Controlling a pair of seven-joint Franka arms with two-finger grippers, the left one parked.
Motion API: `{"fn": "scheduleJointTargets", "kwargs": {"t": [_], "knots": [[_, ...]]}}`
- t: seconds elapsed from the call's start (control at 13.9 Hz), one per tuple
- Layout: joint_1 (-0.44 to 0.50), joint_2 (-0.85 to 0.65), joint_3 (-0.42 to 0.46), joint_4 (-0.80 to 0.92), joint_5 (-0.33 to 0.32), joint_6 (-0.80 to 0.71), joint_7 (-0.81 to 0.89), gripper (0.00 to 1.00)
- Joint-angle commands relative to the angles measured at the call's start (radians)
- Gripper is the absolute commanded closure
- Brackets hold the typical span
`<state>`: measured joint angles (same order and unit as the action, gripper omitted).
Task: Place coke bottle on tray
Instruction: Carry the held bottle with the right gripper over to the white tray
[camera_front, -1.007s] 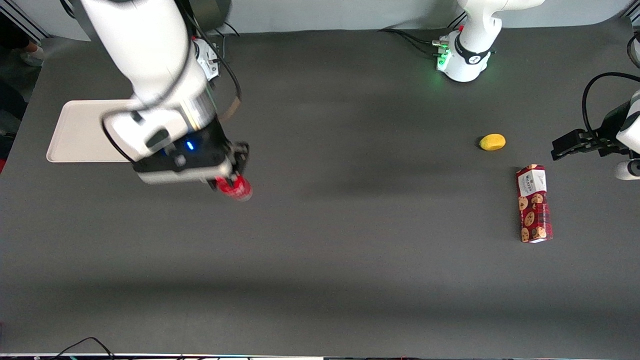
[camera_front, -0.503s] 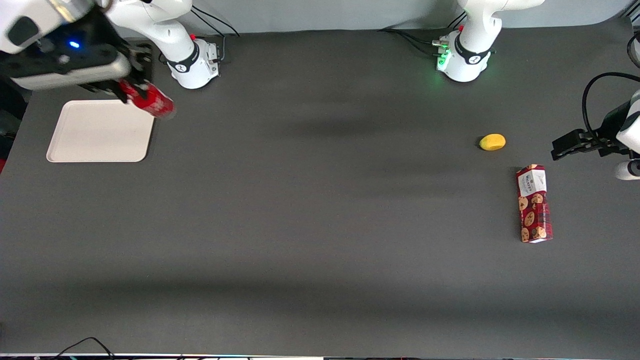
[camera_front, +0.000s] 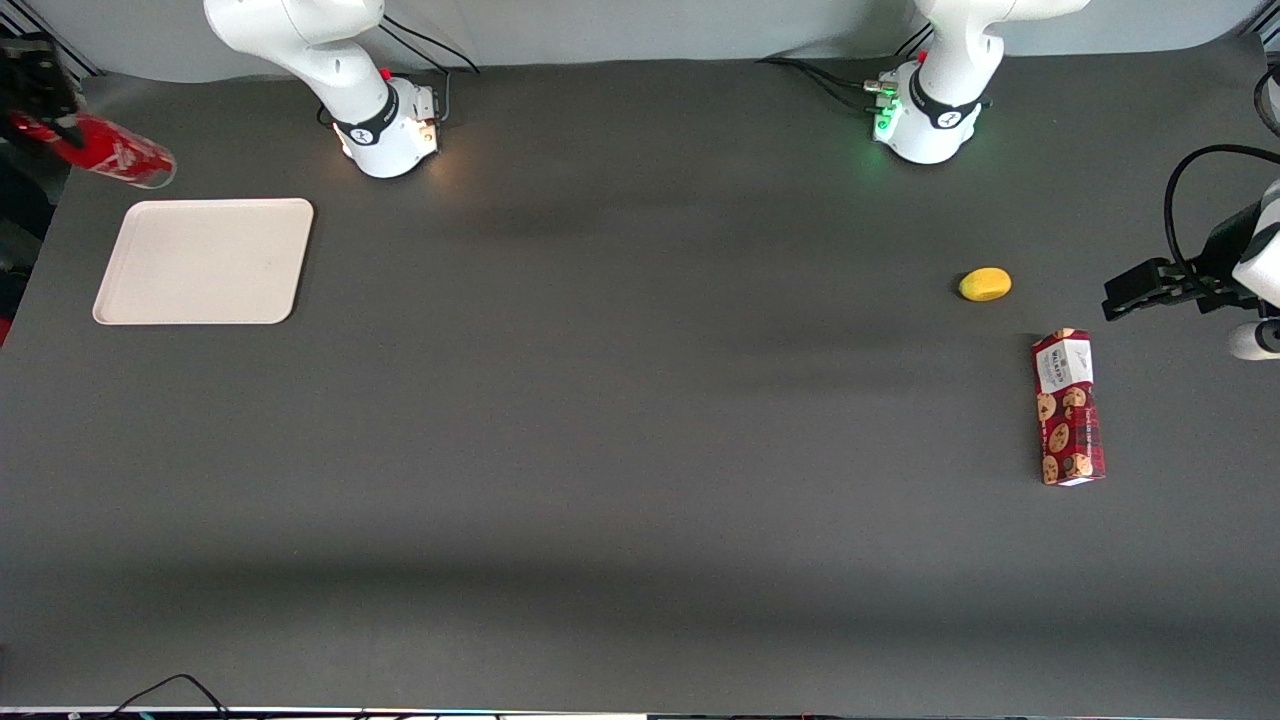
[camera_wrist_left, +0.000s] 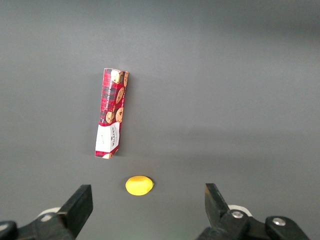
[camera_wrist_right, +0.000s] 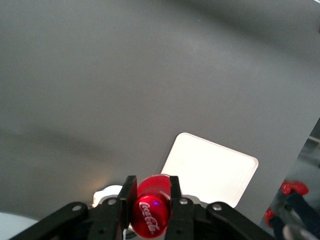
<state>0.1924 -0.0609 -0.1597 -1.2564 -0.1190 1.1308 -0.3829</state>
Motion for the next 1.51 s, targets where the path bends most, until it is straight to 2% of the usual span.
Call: {"fn": "scheduleJointTargets", "kwargs": {"t": [0.0,0.14,0.43,0.65,0.86,1.08,1.29,1.44], "knots": [[0.010,-0.163,-0.101,-0.306,-0.049,0.182,-0.157,0.84],[0.012,-0.238,-0.180,-0.499,-0.094,0.355,-0.250,0.84],[0.015,-0.278,-0.383,-0.766,-0.122,0.680,-0.448,0.83],[0.013,-0.277,-0.529,-0.909,-0.151,0.880,-0.566,0.83],[0.015,-0.277,-0.709,-1.033,-0.152,1.090,-0.729,0.83],[0.018,-0.278,-0.872,-1.120,-0.152,1.239,-0.871,0.83],[0.027,-0.286,-0.938,-1.146,-0.142,1.264,-0.889,0.83],[0.054,-0.293,-0.980,-1.146,-0.111,1.255,-0.895,0.83]]}}
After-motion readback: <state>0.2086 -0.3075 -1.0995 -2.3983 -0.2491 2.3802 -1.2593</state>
